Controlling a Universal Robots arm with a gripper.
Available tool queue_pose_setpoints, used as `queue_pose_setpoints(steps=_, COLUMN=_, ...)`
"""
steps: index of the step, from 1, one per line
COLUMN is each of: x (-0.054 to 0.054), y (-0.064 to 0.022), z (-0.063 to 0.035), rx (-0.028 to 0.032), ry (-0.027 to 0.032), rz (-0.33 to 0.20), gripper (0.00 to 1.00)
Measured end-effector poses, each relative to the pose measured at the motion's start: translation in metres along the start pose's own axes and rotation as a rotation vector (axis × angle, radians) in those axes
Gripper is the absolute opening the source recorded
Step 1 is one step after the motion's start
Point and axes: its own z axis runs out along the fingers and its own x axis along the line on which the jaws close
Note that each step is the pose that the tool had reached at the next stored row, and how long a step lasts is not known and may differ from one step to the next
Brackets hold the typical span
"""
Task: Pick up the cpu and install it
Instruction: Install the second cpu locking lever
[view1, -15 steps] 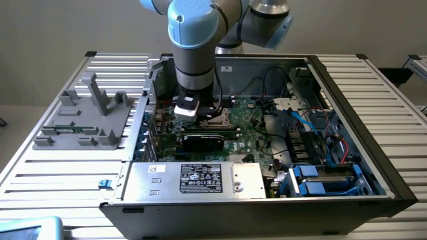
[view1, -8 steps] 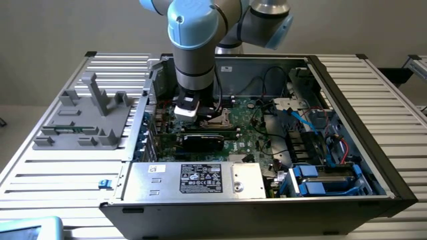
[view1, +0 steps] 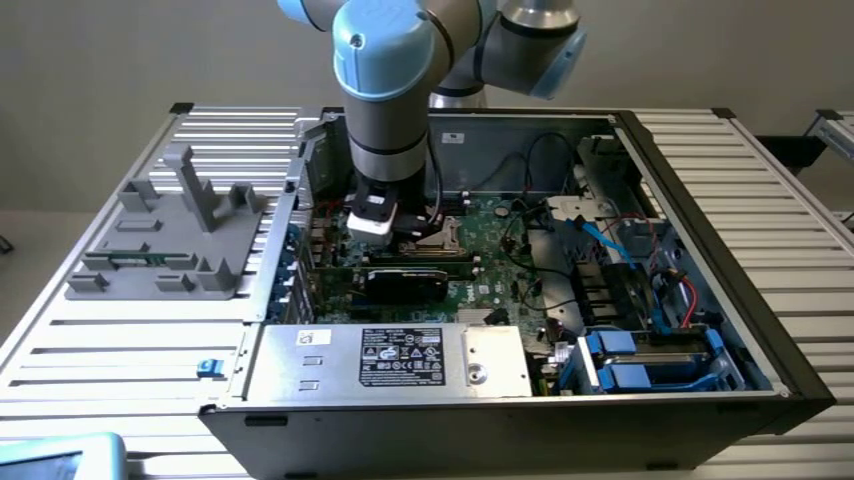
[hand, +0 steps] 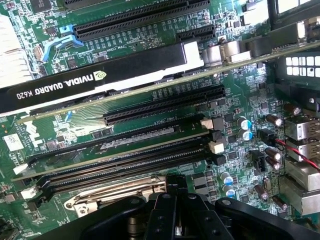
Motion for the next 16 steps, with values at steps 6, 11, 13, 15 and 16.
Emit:
queue_pose_setpoints(steps=6, x=-0.0006, y=0.0003, z=0.0001, rx=0.0062, ry=0.0055, rz=-0.002, gripper=0.11)
queue_pose_setpoints(steps=11, x=-0.0016, y=0.0009, z=0.0001, rx=0.0165, ry=0.0073, rz=-0.003, gripper=0.11)
queue_pose_setpoints(steps=13, x=-0.0021, y=0.0012, z=0.0003, rx=0.0189, ry=0.0082, rz=-0.003, gripper=0.11)
queue_pose_setpoints(steps=15, x=-0.0027, y=0.0014, z=0.0006, rx=0.0204, ry=0.0089, rz=-0.004, gripper=0.11)
queue_pose_setpoints(steps=16, x=-0.0028, y=0.0016, z=0.0007, rx=0.0209, ry=0.0091, rz=-0.004, gripper=0.11)
